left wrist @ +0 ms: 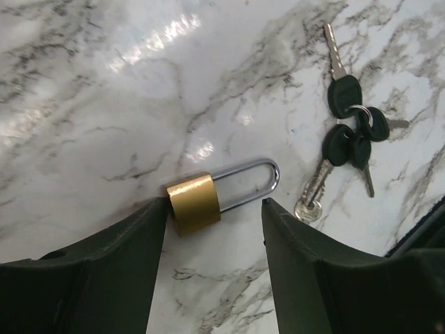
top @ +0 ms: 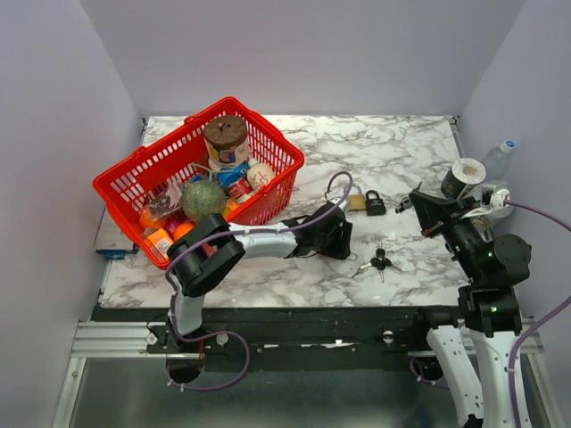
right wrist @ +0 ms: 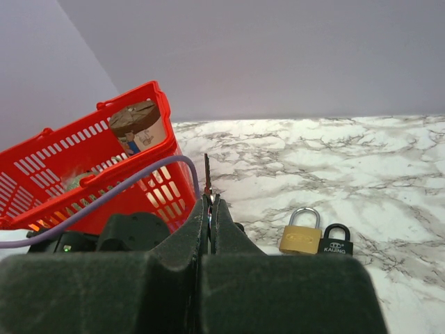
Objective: Unlock with the key
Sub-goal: Move the key to the center of the board.
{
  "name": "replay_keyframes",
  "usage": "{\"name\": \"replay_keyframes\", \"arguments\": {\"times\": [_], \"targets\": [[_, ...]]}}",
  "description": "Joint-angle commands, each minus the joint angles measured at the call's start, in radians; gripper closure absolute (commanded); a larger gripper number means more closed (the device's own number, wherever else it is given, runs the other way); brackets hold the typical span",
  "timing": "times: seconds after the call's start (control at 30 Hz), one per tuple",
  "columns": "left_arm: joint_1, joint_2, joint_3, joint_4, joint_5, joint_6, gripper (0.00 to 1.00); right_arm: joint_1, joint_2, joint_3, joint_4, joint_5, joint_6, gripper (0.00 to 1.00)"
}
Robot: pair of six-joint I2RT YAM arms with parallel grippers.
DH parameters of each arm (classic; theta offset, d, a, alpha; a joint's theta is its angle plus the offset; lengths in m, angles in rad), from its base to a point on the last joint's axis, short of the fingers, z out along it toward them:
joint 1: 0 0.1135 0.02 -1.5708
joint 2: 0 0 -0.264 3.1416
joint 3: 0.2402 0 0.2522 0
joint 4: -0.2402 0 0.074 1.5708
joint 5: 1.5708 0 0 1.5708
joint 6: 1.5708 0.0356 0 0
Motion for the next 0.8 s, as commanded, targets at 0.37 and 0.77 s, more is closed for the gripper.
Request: {"name": "replay_keyframes", "arguments": {"times": [0.37,0.77], "targets": [[-0.090,-0.026,-0.051,-0.167,-0.217,0.254,0.21,-0.004,-0.010,0.034,-0.024,-0.023,-0.007,0.99],[-0.101,0.078,0.071,-0.181,-0.174,0.479,0.22,-0.004,0.001,0.031,-0.024,-0.018,-0.009,0.99]]}}
